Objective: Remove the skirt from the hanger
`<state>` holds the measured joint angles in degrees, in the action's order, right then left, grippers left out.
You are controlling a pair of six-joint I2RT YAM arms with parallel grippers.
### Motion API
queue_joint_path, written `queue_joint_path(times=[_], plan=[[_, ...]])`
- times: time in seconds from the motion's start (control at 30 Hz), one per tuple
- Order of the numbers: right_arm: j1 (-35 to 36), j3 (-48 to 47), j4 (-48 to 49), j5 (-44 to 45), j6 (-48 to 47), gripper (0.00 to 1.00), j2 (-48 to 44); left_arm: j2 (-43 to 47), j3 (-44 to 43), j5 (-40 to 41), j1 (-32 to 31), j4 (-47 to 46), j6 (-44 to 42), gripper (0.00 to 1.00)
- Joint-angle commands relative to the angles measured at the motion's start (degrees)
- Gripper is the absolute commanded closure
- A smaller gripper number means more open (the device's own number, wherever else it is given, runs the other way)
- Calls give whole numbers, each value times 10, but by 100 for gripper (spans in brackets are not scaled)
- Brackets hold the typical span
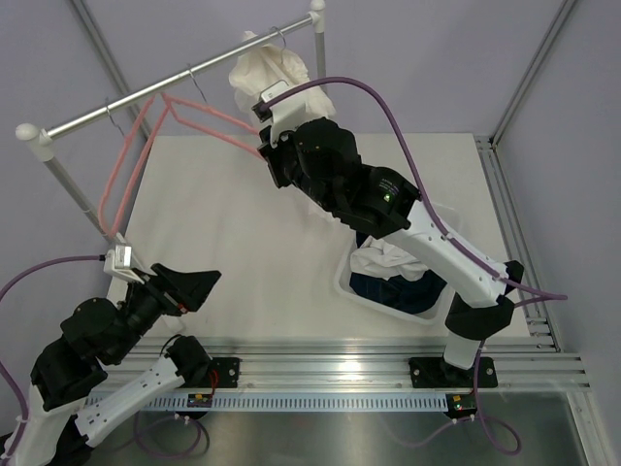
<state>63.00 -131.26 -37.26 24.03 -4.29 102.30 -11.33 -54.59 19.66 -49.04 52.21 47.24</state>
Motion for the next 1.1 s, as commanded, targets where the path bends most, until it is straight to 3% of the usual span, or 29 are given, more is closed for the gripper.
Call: queue_joint_path(times=[0.0,0.23,0.53,0.63,0.73,0.77,0.93,1.07], plan=[[5,-47,41,26,-14,100,11,5,4,-8,2,-25,4,1],[5,-142,10,18,-14,100,89,1,6,-17,2,-32,0,1],[5,-119,7,-9,58,100,100,-1,4,-45,1,-32,0,1],[5,-114,3,-10,70,49,97,-6,2,-59,1,-27,-6,1],[5,-114,-9,29,82,6,78,-27,-6,-81,1,-13,-14,1],[5,-107,-7,45,82,1,69,-32,-10,-84,1,-6,-15,1],[-11,-34,17,86,58,1,-16,-39,-19,-107,1,3,-3,1],[-89,-42,-33,58,62,0,-32,-20,-6,-118,2,1,26,1]])
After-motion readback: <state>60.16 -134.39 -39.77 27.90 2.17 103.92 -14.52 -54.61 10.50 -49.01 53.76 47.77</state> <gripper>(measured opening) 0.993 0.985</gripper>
